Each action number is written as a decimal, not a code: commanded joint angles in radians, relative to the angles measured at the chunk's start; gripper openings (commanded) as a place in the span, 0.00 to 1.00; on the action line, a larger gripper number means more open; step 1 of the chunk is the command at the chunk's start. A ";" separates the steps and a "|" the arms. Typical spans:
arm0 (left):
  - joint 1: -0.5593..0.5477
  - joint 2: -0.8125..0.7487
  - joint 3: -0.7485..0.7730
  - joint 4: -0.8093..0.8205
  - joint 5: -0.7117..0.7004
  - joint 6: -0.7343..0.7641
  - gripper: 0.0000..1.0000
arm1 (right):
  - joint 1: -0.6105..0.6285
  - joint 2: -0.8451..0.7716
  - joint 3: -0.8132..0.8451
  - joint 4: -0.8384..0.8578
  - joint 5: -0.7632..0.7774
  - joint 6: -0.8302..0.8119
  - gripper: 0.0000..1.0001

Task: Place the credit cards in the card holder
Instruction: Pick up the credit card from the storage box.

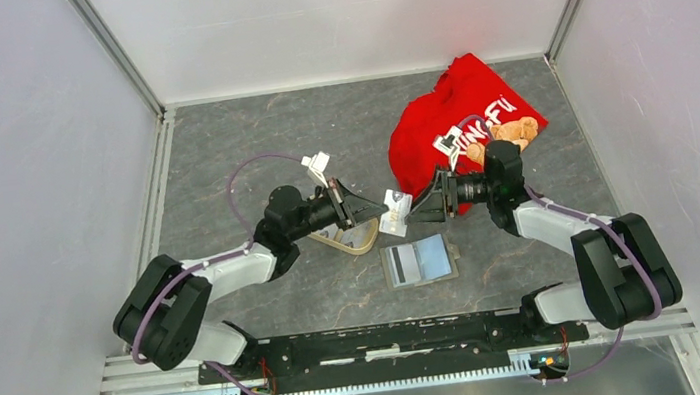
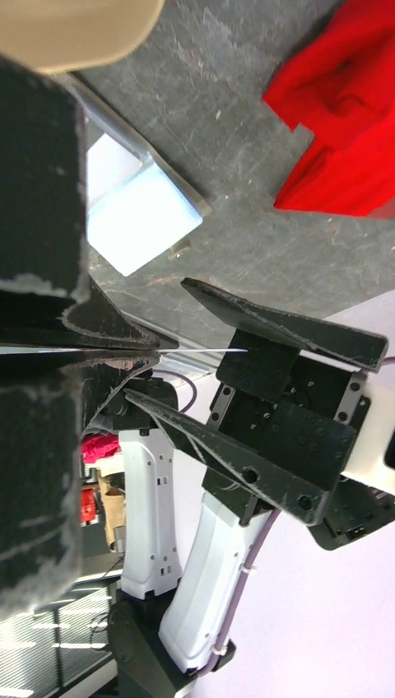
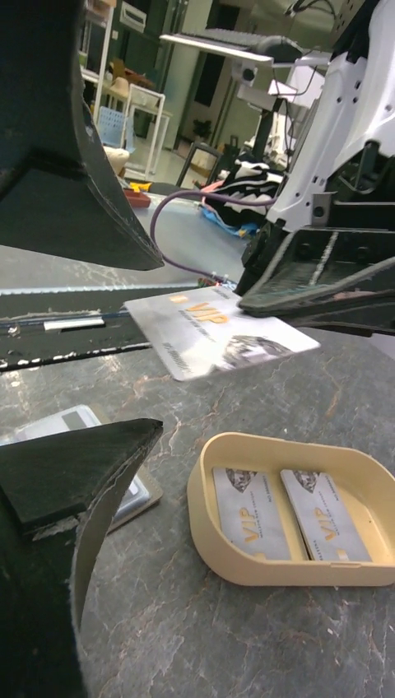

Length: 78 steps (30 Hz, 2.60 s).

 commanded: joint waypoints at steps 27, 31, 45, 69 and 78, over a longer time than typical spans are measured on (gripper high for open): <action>-0.024 -0.443 -0.105 -0.271 0.128 0.663 1.00 | 0.173 -0.056 0.296 -1.310 -0.108 -1.907 0.00; -0.097 -0.546 -0.230 -0.162 0.127 0.783 1.00 | 0.189 -0.075 0.282 -1.607 -0.102 -2.452 0.03; -0.451 -0.490 -0.267 -0.112 -0.241 1.248 1.00 | 0.169 -0.087 0.226 -1.769 -0.135 -2.806 0.00; -0.388 -0.224 -0.275 0.216 -0.354 0.762 0.64 | 0.141 0.045 0.332 -1.207 -0.183 -1.560 0.00; -0.325 -0.095 -0.227 0.316 -0.178 0.642 0.32 | 0.141 0.052 0.335 -1.200 -0.173 -1.548 0.00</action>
